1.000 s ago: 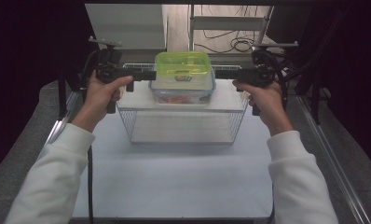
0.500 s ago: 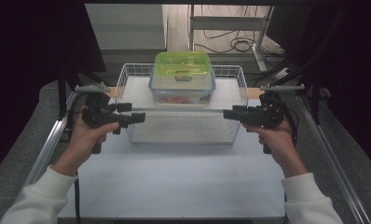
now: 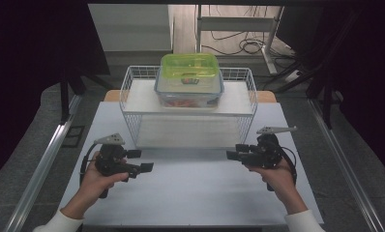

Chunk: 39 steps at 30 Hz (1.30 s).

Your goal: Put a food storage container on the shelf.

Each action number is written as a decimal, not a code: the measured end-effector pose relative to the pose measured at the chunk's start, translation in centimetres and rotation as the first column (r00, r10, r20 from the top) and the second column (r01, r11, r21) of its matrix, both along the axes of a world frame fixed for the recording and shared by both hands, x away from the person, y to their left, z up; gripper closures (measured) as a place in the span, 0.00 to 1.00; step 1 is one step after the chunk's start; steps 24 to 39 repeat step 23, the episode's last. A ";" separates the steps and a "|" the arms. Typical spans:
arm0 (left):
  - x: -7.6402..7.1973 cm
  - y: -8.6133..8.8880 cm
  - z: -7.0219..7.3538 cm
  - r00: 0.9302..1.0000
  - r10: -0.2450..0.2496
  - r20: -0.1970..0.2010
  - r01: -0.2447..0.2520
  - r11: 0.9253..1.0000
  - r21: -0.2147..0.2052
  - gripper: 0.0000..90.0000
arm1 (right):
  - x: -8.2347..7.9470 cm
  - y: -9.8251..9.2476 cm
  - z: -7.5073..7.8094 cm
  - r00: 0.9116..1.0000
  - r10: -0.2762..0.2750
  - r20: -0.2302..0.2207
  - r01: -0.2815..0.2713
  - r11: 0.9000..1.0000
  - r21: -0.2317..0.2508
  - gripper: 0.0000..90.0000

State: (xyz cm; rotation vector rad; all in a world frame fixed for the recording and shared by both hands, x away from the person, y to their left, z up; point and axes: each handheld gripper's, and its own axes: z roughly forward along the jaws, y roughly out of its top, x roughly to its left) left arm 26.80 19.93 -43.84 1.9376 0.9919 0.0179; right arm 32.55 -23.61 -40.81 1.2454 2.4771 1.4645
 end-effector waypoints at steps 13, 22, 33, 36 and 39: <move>-1.2 -0.2 -3.4 1.000 0.005 -0.013 -0.004 0.999 0.034 0.24 | -1.7 0.6 -4.4 1.000 0.023 -0.009 -0.024 0.998 -0.051 0.44; -1.5 -0.1 -4.1 1.000 0.006 -0.011 -0.005 0.999 0.051 0.24 | -2.2 0.5 -4.3 1.000 0.029 0.002 -0.029 0.999 -0.025 0.41; -1.5 -0.1 -4.1 1.000 0.007 -0.013 -0.006 0.999 0.051 0.24 | -2.2 0.4 -4.3 1.000 0.028 0.008 -0.028 0.999 -0.019 0.40; -1.5 -0.1 -4.1 1.000 0.007 -0.013 -0.006 0.999 0.051 0.24 | -2.2 0.4 -4.3 1.000 0.028 0.008 -0.028 0.999 -0.019 0.40; -1.5 -0.1 -4.1 1.000 0.007 -0.013 -0.006 0.999 0.051 0.24 | -2.2 0.4 -4.3 1.000 0.028 0.008 -0.028 0.999 -0.019 0.40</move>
